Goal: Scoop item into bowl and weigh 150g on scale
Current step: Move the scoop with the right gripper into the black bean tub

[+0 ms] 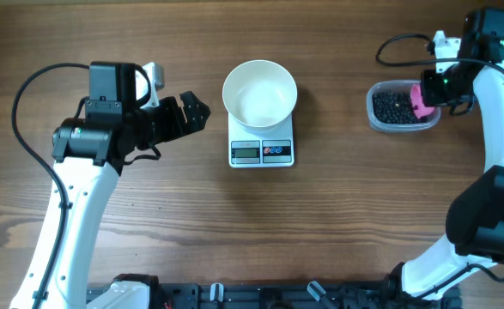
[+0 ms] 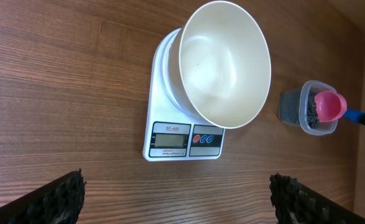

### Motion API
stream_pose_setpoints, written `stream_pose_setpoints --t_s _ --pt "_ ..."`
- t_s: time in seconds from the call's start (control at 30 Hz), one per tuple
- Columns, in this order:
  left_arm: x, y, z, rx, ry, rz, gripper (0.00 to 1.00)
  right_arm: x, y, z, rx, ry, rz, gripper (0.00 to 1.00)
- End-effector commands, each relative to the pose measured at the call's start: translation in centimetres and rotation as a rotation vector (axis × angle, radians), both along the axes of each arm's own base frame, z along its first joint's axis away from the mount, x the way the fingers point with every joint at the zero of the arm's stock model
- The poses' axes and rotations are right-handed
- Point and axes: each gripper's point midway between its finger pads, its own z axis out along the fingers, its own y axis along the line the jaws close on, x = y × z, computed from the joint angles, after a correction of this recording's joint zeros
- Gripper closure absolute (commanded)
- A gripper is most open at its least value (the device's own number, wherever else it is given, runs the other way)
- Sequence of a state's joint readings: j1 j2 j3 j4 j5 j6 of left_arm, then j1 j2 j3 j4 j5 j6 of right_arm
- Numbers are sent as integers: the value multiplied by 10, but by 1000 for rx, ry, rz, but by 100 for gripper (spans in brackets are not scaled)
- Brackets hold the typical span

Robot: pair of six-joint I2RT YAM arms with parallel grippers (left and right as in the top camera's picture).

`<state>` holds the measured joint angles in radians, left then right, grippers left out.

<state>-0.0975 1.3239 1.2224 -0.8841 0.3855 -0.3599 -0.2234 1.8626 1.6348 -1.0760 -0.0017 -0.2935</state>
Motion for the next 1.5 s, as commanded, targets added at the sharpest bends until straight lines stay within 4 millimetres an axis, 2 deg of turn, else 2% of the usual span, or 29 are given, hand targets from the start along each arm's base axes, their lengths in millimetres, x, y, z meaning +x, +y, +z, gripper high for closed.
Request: stream_pose_setpoints --t_s 0.0,0.1,0.23,0.33,0.5,0.6,0.67,0.7,0.77,0.87,0.97,1.07,1.13,1.2,1.33,1.43,1.47 --pt "2 1 2 18 -15 -7 0 -13 9 -32 50 66 -4 96" --pt "1 1 1 19 -13 -7 0 -14 13 -49 81 62 -51 96" --pt "1 1 1 18 -13 -7 0 -9 42 -45 254 36 -39 96" --pt "1 1 1 18 -13 -7 0 -7 40 -42 250 26 -34 96" --pt "1 1 1 18 -13 -7 0 13 20 -20 232 -65 -64 96" --pt "1 1 1 18 -13 -7 0 5 6 -25 240 -39 -109 96" --pt "1 1 1 18 -13 -7 0 -7 9 -34 258 23 -118 96" --pt "1 1 1 18 -13 -7 0 -13 19 -41 312 64 -103 96" --pt "2 1 1 18 -15 -7 0 -12 23 -48 341 78 -97 96" --pt "2 1 2 18 -16 -7 0 3 19 -53 330 33 -91 96" --pt "2 1 2 18 -17 -7 0 31 10 -47 298 -90 -77 96" --pt "2 1 2 18 -17 -7 0 41 7 -43 287 -134 -70 96" --pt "2 1 2 18 -18 -7 0 42 9 -42 298 -140 -65 96" --pt "3 1 2 17 -20 -7 0 34 18 -43 346 -107 -61 96" --pt "3 1 2 18 -20 -7 0 38 17 -42 342 -125 -54 96" --pt "3 1 2 18 -20 -7 1 39 12 -32 311 -134 -62 73" --pt "3 1 2 18 -20 -7 0 40 3 -18 259 -144 -72 54"
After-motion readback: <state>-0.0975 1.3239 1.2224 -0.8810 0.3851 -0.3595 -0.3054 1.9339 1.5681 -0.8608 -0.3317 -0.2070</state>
